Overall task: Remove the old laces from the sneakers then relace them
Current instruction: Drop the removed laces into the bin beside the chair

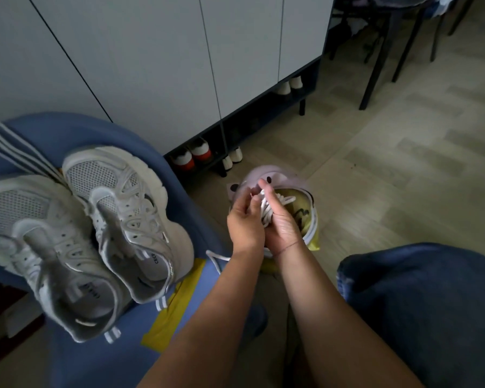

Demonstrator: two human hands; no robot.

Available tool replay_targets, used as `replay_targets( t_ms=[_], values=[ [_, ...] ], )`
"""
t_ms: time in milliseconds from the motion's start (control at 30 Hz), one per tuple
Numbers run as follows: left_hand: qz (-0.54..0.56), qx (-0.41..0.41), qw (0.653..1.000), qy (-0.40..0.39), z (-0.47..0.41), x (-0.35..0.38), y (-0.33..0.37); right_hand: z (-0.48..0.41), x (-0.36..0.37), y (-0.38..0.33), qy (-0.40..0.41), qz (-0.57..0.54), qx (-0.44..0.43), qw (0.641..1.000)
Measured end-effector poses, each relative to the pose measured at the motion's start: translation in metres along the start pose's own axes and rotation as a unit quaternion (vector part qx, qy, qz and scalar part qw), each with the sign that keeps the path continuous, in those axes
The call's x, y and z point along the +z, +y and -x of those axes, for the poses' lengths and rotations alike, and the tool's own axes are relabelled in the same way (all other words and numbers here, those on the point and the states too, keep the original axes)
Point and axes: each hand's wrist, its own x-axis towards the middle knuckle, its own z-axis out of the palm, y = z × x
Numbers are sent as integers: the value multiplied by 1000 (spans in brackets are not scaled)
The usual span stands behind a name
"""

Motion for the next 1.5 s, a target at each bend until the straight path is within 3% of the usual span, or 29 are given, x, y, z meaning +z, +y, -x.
replay_targets(
  t_ms=[133,233,400,567,633,733,833,933,1133,1167,1300,1400,1500],
  values=[
    [-10,10,999,50,9,0,7,3,-3,4,-43,102,-38,993],
    [-20,6,999,44,12,-6,3,4,-3,2,-22,108,-59,992],
    [-150,24,987,-61,15,-29,-4,2,-1,-11,4,69,-111,991],
    [-193,-55,962,-184,23,-57,-4,0,5,-32,12,25,-149,988],
    [-191,-75,967,-150,19,-65,1,-1,0,-41,3,31,-144,989],
    [-111,-85,986,-93,8,-70,11,4,-12,-46,-2,128,-119,985],
    [-53,-87,992,-80,1,-67,21,15,-16,-33,-3,292,-39,956],
    [-77,-92,989,-82,0,-57,28,30,-10,-17,-11,428,22,904],
    [-71,-97,990,-72,-4,-47,34,28,-15,-20,-47,547,0,836],
    [-67,-100,990,-69,-5,-47,33,26,-15,-20,-34,537,-10,843],
    [-106,-94,987,-73,-13,-44,21,19,-10,-21,-54,285,-52,956],
    [-125,-81,985,-86,-16,-41,13,15,-9,-23,-70,196,-69,976],
    [-136,-106,983,-64,-18,-37,14,7,-15,-23,-20,137,-70,988]
  ],
)
